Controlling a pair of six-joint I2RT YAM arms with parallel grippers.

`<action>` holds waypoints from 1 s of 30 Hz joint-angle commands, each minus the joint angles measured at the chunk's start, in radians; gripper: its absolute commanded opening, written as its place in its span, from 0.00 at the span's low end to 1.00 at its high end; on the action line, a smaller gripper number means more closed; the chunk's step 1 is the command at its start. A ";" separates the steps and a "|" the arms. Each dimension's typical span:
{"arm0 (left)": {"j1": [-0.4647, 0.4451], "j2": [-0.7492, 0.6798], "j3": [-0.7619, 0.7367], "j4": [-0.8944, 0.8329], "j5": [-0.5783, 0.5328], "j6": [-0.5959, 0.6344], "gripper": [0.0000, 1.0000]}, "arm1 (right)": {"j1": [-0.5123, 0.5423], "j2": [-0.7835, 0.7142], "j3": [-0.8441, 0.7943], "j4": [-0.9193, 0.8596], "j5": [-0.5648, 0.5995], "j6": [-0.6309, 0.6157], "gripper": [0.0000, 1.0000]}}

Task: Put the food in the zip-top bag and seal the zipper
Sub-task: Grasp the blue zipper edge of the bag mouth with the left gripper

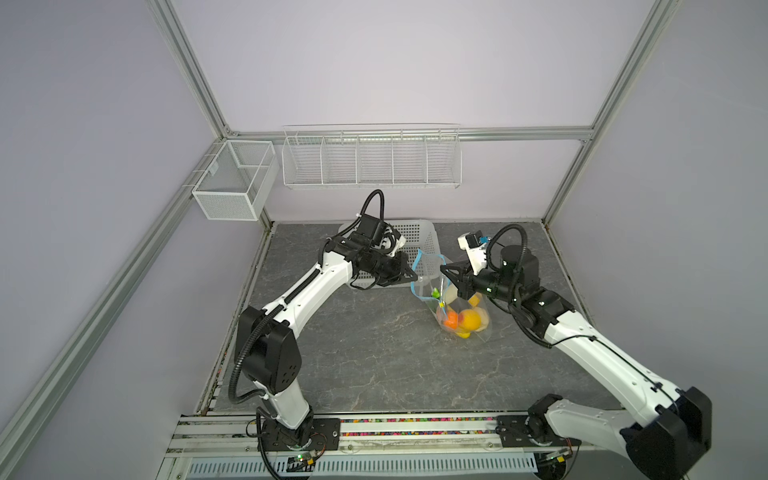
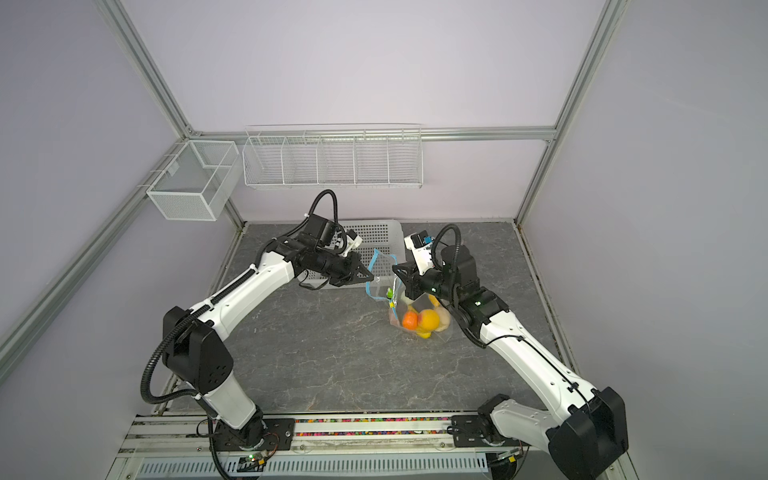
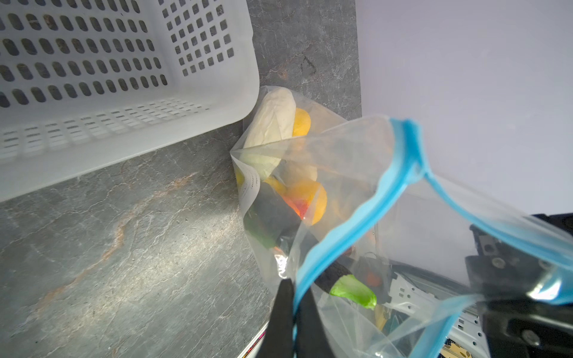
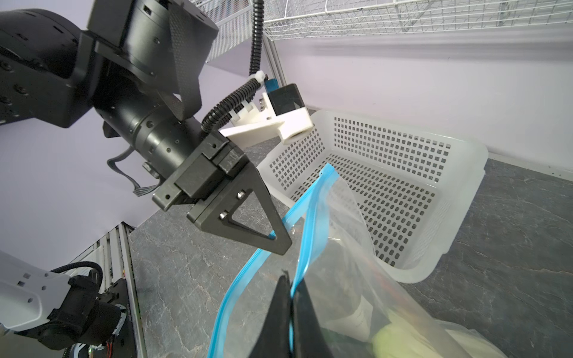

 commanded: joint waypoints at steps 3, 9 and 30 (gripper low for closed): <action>-0.018 -0.101 -0.055 0.074 -0.043 -0.076 0.00 | 0.013 -0.071 0.030 -0.058 -0.003 -0.014 0.07; -0.030 -0.229 -0.122 0.101 -0.104 -0.135 0.00 | 0.058 -0.082 0.088 -0.166 0.013 -0.036 0.07; -0.041 -0.570 -0.242 -0.070 -0.255 -0.227 0.00 | 0.195 0.046 0.235 -0.117 -0.035 -0.021 0.07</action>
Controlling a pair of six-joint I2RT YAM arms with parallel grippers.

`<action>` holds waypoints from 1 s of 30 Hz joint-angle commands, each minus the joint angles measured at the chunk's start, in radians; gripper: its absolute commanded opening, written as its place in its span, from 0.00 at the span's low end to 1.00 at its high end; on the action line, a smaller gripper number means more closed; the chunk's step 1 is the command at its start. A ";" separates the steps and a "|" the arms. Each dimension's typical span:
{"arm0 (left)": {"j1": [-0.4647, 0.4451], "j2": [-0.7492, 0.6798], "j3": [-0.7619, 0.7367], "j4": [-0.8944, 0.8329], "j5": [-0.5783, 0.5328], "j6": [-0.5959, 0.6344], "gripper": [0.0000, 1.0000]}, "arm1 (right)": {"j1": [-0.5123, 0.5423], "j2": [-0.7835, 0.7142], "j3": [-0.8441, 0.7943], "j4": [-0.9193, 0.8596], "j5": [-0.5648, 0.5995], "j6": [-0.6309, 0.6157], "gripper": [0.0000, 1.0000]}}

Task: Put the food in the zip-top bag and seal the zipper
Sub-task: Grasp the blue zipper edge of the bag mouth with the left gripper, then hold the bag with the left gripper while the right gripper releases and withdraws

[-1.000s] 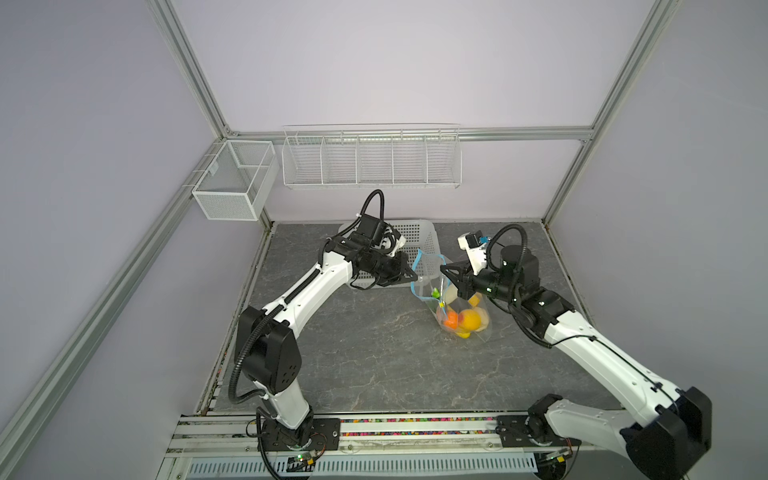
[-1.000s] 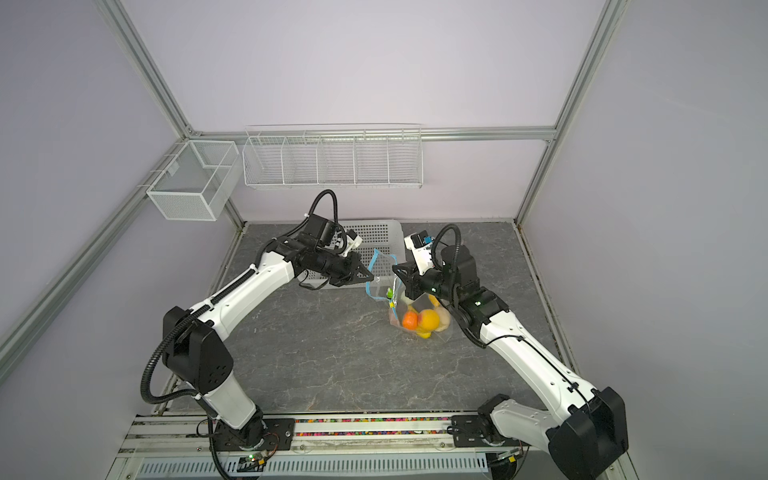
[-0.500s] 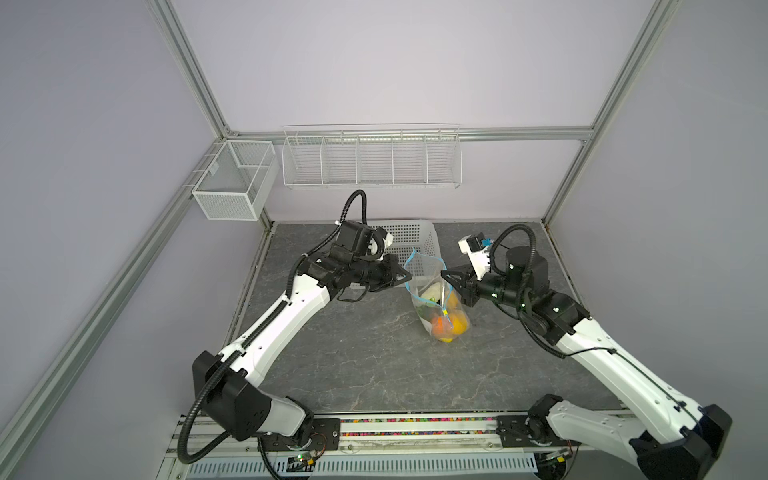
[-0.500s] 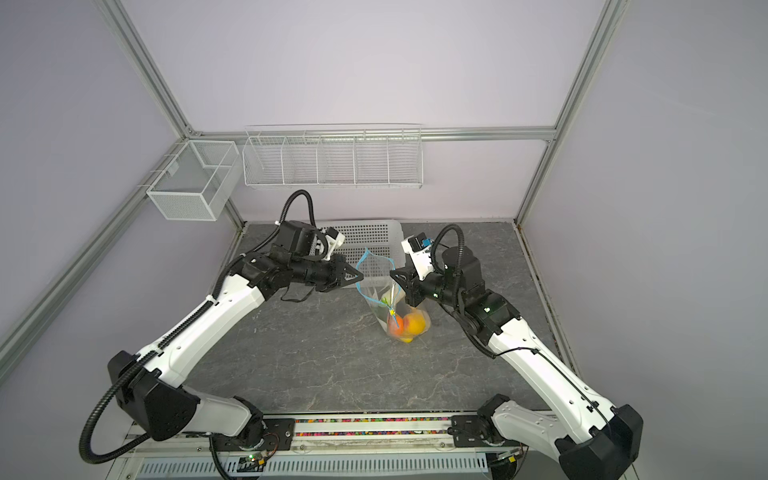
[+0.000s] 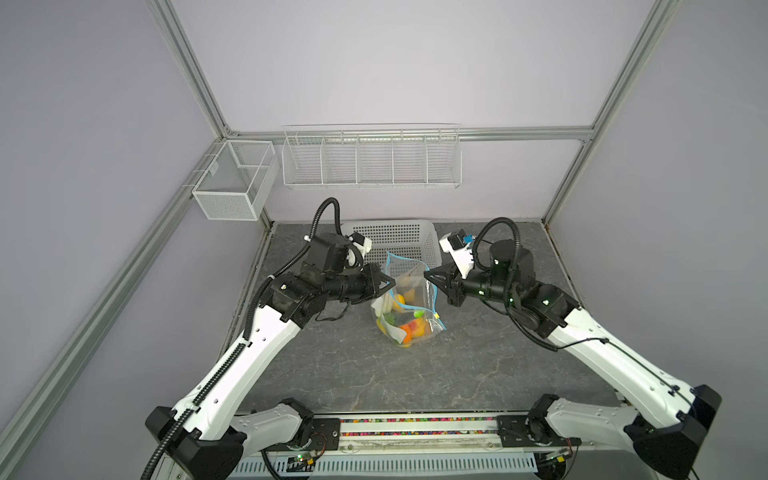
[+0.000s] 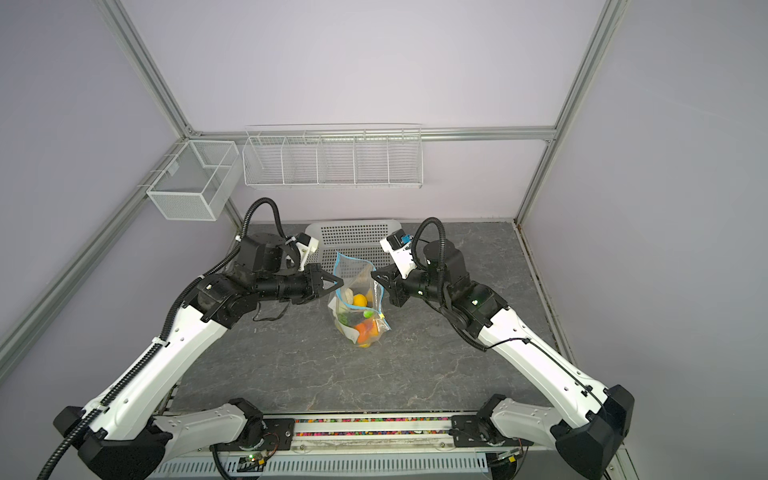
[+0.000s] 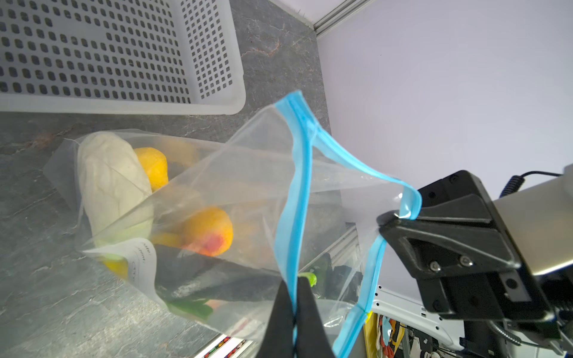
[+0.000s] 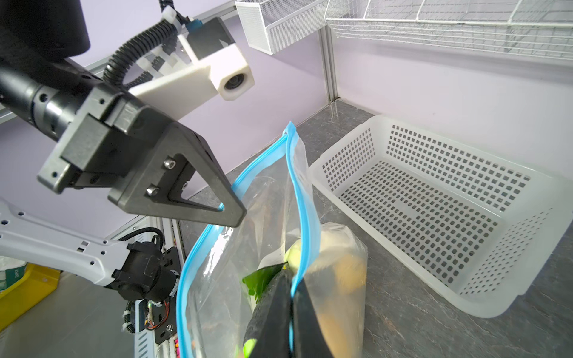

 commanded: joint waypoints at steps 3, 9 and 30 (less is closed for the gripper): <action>-0.004 -0.050 -0.032 -0.066 -0.053 -0.040 0.00 | 0.010 0.066 0.038 0.105 -0.076 0.018 0.07; -0.004 -0.059 -0.069 -0.058 -0.071 -0.074 0.00 | 0.017 0.159 0.074 0.161 -0.140 0.037 0.07; 0.006 0.018 -0.031 0.075 -0.054 -0.167 0.00 | -0.008 0.087 0.101 0.050 -0.106 -0.082 0.39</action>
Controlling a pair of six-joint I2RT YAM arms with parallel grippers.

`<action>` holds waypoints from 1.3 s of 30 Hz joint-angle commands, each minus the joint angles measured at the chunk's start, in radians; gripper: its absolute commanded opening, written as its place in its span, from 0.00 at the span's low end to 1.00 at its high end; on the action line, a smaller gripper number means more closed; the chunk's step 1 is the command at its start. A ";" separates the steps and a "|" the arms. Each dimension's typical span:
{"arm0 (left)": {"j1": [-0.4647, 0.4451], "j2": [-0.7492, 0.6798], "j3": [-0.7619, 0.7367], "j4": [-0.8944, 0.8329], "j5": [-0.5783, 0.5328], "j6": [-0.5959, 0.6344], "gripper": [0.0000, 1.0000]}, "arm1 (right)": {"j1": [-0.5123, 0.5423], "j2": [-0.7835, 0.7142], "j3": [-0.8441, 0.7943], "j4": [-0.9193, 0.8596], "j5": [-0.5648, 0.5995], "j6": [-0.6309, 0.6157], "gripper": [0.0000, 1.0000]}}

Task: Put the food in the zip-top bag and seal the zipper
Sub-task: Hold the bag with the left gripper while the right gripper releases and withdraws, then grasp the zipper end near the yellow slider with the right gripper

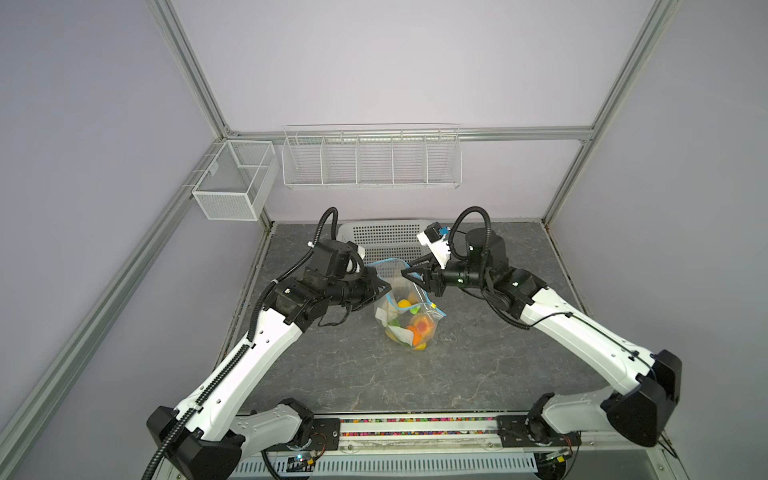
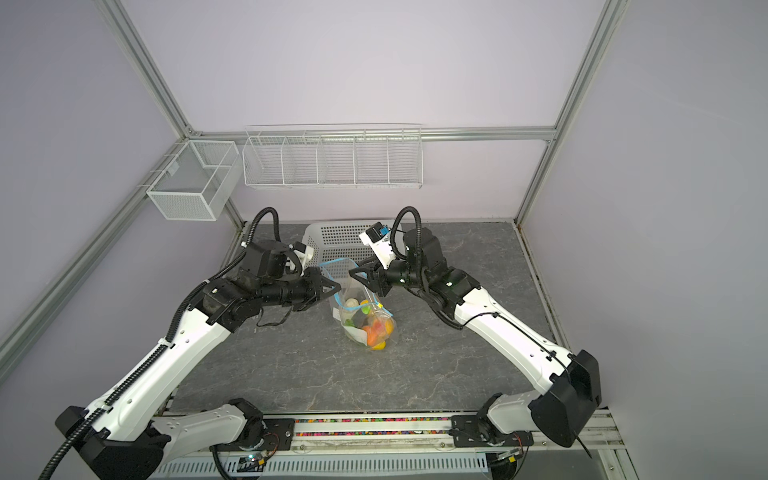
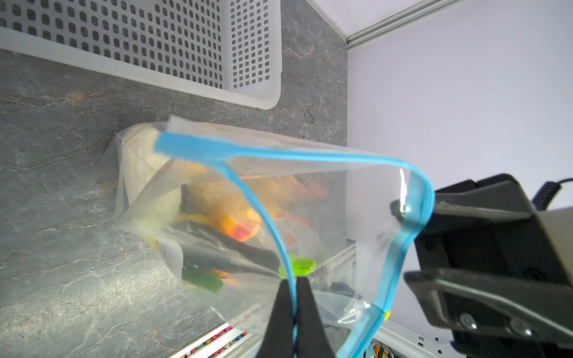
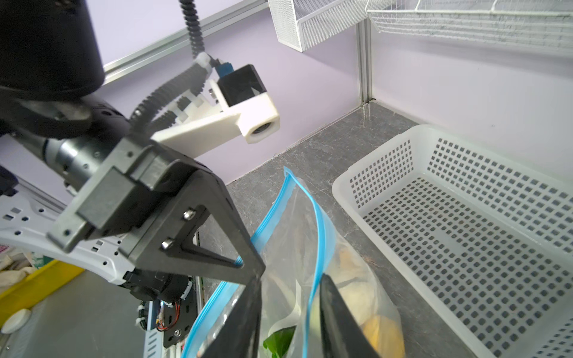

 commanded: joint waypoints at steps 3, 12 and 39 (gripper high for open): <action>0.008 0.038 0.049 0.055 0.009 -0.030 0.00 | -0.005 -0.164 -0.032 -0.068 0.054 -0.097 0.43; 0.013 0.096 0.092 0.076 0.032 -0.034 0.00 | -0.005 -0.501 -0.345 -0.007 0.143 -0.197 0.46; 0.015 0.109 0.106 0.050 0.030 -0.023 0.00 | -0.001 -0.540 -0.557 0.165 0.144 -0.203 0.10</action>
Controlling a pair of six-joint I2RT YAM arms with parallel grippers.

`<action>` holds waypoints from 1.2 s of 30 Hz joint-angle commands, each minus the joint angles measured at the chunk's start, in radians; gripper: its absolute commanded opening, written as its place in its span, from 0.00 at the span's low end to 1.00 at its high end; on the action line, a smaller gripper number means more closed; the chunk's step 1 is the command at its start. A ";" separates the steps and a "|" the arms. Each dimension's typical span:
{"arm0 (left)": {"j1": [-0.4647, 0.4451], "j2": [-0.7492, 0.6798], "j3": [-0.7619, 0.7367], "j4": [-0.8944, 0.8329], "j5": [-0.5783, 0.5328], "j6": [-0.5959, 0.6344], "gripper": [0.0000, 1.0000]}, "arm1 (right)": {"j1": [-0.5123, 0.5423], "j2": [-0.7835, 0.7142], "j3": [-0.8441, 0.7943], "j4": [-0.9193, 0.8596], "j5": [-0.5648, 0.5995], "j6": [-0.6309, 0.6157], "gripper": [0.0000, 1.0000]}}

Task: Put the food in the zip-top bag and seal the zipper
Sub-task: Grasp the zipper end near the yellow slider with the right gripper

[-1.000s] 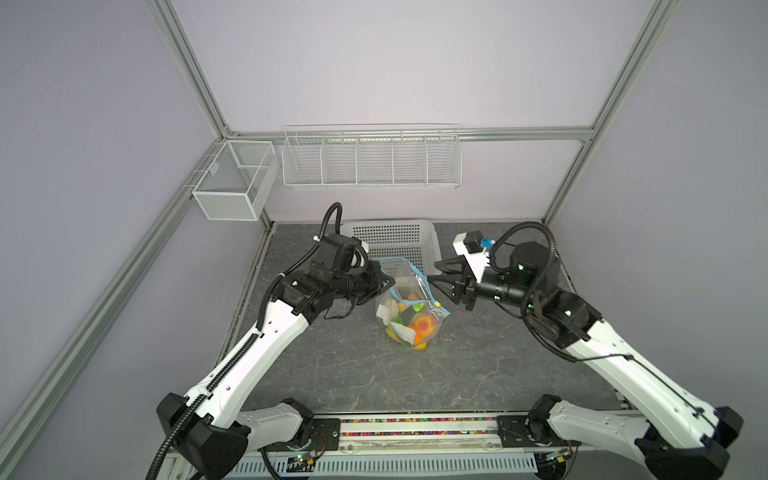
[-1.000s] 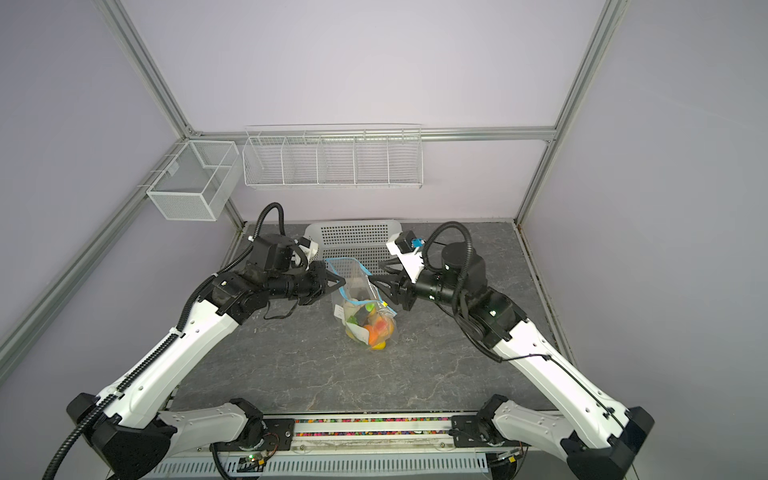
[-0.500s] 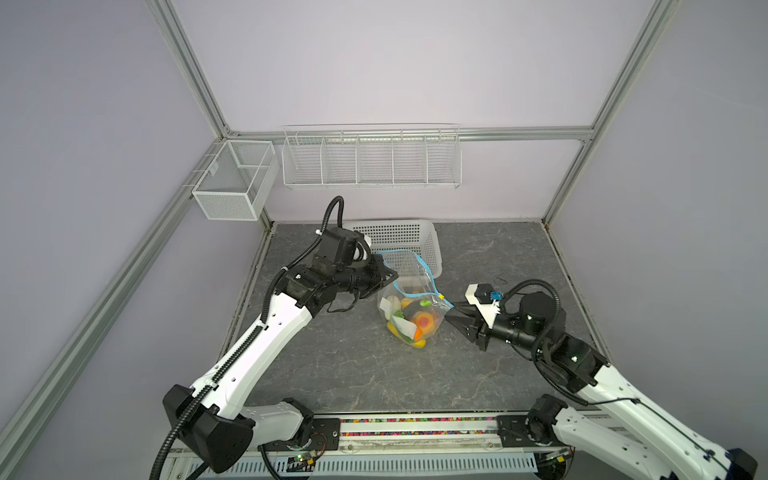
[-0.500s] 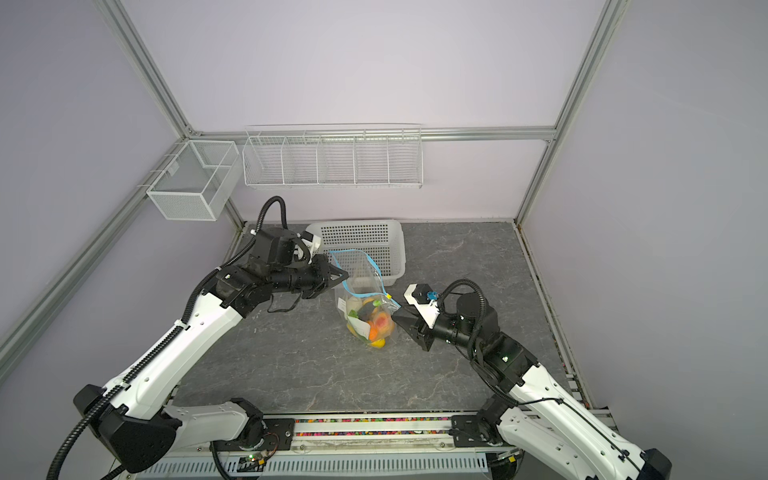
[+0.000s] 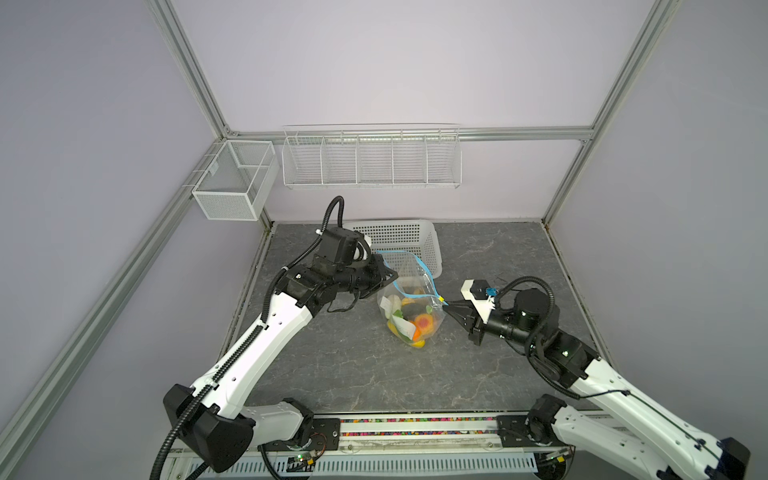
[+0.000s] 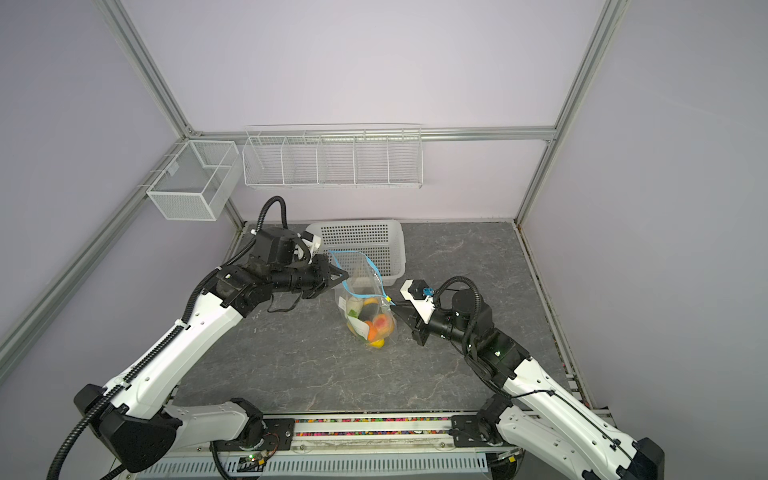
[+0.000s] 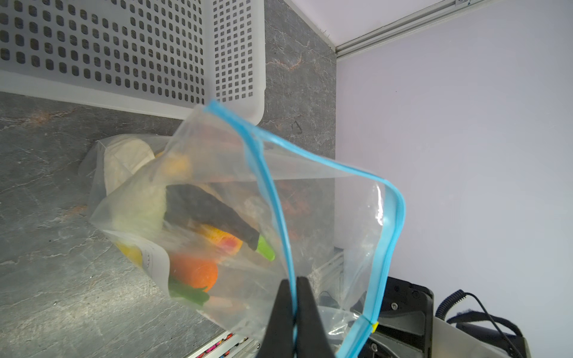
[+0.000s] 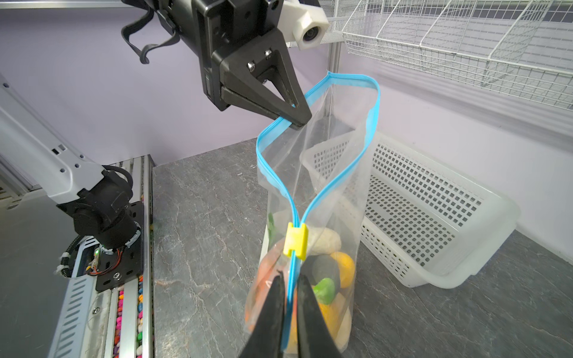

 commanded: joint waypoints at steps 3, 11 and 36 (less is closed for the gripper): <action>0.006 0.006 0.027 -0.004 0.001 0.003 0.00 | 0.000 -0.003 0.021 0.023 0.004 -0.009 0.07; 0.008 -0.013 0.023 -0.041 -0.038 0.011 0.00 | -0.001 0.042 0.084 0.001 0.013 -0.068 0.07; 0.009 -0.189 -0.023 -0.198 -0.211 0.062 0.30 | -0.070 0.331 0.479 -0.267 -0.341 -0.420 0.07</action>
